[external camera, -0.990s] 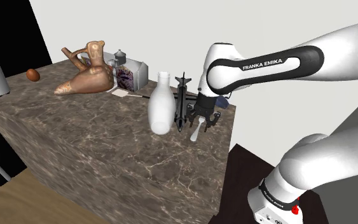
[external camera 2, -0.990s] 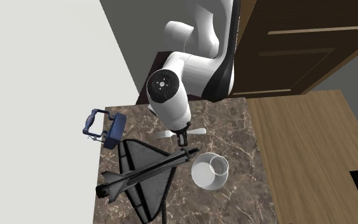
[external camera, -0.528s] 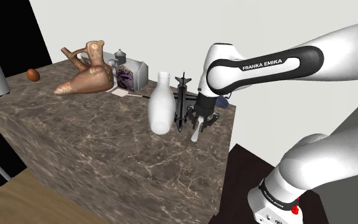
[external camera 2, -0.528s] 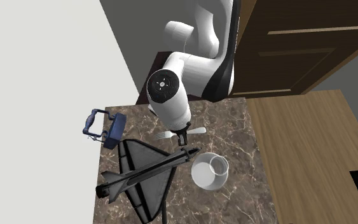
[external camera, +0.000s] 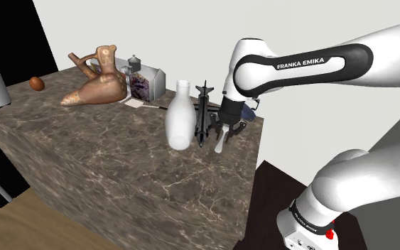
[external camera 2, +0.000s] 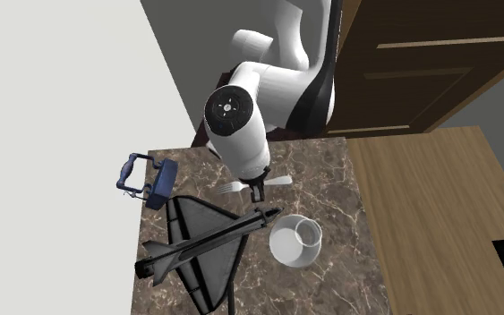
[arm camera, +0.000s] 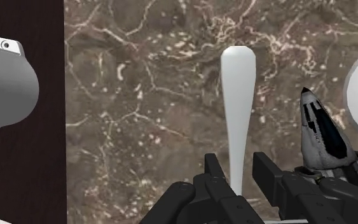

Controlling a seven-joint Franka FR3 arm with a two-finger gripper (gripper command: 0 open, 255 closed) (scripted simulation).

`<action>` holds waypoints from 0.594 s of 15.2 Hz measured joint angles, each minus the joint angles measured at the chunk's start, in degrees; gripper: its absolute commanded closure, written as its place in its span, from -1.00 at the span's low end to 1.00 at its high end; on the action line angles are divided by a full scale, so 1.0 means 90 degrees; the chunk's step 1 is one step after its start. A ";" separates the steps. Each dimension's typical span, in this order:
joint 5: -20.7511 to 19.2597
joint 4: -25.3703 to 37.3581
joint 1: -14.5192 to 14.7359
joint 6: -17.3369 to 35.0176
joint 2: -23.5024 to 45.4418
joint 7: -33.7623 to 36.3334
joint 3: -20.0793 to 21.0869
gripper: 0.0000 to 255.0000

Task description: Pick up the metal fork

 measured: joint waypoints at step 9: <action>-0.0129 0.0608 -0.0046 -0.0839 -0.0229 0.0075 -0.0156 1.00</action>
